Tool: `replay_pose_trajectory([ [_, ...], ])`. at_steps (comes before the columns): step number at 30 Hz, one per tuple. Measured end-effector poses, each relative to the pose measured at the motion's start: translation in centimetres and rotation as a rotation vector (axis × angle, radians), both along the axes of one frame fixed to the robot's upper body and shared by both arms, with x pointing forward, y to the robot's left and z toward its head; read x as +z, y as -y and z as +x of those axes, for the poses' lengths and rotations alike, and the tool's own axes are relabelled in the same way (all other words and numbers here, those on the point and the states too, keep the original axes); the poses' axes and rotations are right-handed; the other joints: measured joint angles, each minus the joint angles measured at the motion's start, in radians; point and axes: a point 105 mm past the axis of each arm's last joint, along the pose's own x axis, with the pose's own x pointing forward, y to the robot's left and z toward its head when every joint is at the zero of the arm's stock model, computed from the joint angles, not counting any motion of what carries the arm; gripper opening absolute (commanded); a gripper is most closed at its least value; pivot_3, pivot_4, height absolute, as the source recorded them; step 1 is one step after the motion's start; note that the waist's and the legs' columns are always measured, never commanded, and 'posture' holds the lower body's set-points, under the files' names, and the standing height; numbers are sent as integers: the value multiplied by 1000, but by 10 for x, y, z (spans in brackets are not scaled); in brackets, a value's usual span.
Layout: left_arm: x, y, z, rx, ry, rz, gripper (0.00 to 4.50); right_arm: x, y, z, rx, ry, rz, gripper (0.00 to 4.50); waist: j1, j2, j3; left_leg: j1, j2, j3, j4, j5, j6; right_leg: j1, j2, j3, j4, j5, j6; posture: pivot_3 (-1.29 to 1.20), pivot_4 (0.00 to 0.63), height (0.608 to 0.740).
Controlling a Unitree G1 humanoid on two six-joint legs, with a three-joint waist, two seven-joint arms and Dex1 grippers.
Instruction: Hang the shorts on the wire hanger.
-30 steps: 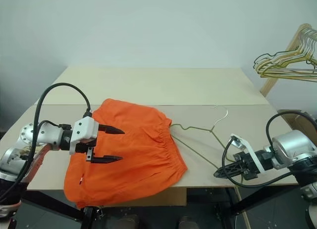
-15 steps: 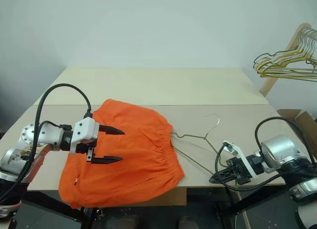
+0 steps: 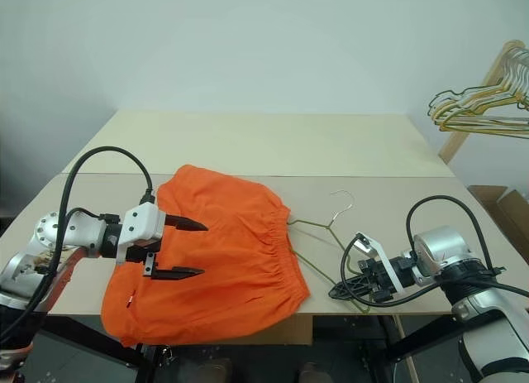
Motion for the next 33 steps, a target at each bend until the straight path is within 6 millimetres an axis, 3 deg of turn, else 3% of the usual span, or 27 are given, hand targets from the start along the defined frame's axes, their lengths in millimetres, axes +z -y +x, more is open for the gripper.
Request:
replay_pose_trajectory([
  [5, 0, -2, 0, 2, 0, 12, 4458, 1, -7, 2, 14, 5, 24, 0, 5, 0, 0, 0, 0, 1, 0, 0, 0, 0, 0, 0, 0, 0, 0, 155, 0, 740],
  [13, 1, -2, 0, 0, 2, 13, 4458, 9, -23, 25, -55, 5, 92, 0, 4, 0, 0, 0, 0, 1, 0, 0, 0, 0, 1, 0, 0, 0, 0, 175, 0, 740],
  [24, 1, -2, -1, -1, 3, 15, 4458, -6, -34, 20, -27, -44, 85, 0, 9, 0, 0, 0, 0, 2, 0, 0, 0, 0, 1, -1, 1, 0, 0, 196, 0, 740],
  [33, 1, -3, -3, 3, 11, 20, 4458, -7, -34, 37, -98, -40, 67, 0, 23, 0, 0, 0, 0, 2, 0, 0, 0, 0, 1, -1, 1, 0, 0, 210, 0, 740],
])
